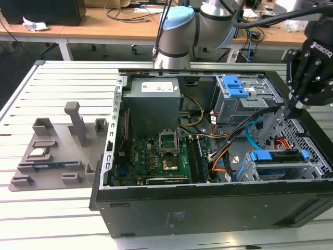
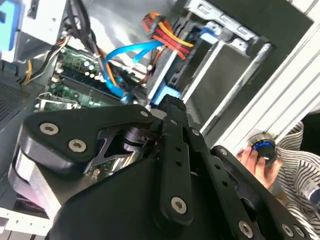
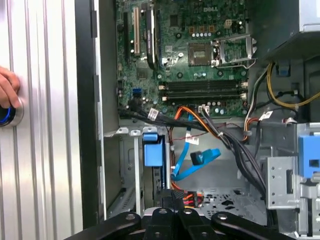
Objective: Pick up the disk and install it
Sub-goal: 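Insert the second disk wire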
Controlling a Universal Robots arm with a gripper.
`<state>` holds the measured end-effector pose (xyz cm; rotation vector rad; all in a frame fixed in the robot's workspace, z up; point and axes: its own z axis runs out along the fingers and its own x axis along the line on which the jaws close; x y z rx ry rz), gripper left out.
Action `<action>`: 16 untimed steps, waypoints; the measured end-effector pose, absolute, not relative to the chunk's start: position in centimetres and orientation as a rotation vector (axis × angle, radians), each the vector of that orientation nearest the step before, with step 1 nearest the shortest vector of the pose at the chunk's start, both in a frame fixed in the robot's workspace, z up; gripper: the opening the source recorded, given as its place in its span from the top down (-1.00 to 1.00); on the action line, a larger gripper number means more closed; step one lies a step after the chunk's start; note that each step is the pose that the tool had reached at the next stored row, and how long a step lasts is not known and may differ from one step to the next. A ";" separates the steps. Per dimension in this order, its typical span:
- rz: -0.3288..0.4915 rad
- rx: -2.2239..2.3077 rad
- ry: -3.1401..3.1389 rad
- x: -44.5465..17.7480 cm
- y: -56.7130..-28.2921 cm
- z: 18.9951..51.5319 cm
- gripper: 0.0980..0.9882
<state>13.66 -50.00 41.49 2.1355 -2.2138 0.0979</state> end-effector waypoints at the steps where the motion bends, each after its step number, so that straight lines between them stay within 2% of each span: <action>1: 0.098 2.136 -2.213 13.3 -49.8 41.4 0.98; 7: 0.101 2.180 -2.173 11.6 -48.9 39.4 0.98; 16: 0.104 2.215 -2.139 11.2 -47.9 38.4 0.98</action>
